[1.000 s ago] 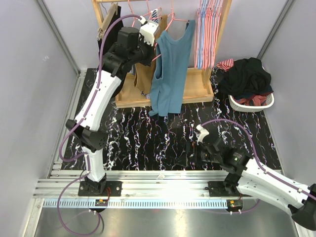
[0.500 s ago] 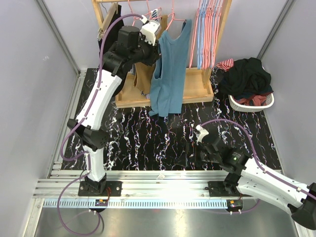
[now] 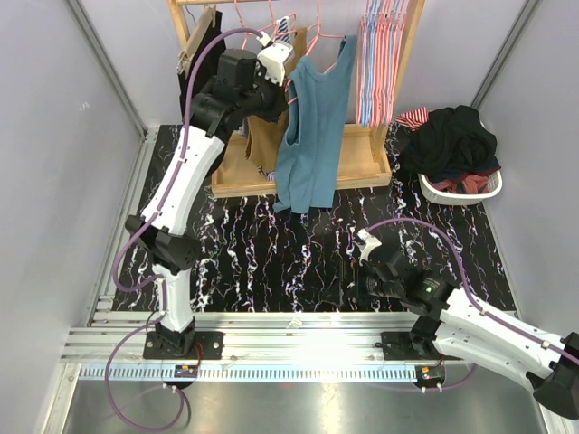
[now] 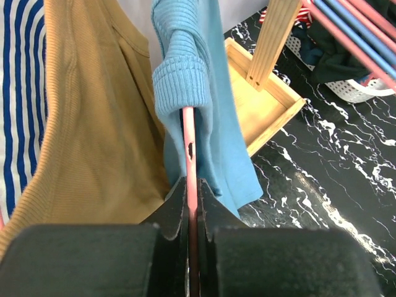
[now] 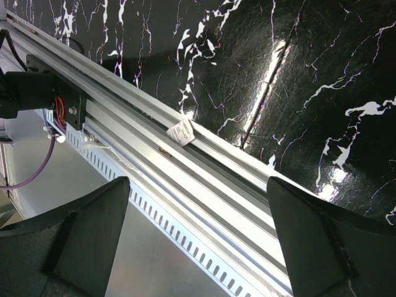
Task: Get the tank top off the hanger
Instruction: Grab a hanger with a tank top on it with the left arm
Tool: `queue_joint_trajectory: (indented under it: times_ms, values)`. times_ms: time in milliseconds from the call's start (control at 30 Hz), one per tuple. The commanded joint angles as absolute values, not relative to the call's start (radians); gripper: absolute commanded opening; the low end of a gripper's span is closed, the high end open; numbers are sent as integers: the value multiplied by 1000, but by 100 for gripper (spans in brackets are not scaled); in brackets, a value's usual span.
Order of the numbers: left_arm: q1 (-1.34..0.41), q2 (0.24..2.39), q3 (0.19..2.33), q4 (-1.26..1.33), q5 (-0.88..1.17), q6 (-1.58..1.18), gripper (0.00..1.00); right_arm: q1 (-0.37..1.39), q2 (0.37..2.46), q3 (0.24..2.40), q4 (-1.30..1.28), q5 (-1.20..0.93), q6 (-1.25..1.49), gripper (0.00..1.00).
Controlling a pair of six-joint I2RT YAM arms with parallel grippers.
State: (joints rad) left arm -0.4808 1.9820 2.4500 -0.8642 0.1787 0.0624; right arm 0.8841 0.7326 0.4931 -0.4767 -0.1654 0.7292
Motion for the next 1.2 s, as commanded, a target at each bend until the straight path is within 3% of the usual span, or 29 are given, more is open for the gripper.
queue_joint_trajectory:
  times_ms: [0,267,600,700,867,967,1167]
  values:
    - [-480,2003,2493,-854,201,78,0,894,729,494,-468,-138,716,100]
    - [-483,1933,2474,-704,92,3,0,893,715,486,-463,-130,719,100]
    - [-522,1608,1929,-160,-78,-8,0,893,703,480,-480,-121,713,100]
    - [-526,1565,1859,-89,-94,-6,0,893,709,480,-476,-123,713,100]
    - [-531,1546,1862,-101,-42,21,0,893,733,495,-462,-126,707,100]
    - [-538,1549,1936,-250,-6,3,0,894,747,509,-463,-126,706,100]
    - [-594,1300,1623,-331,15,-47,0,894,709,548,-483,-100,690,100]
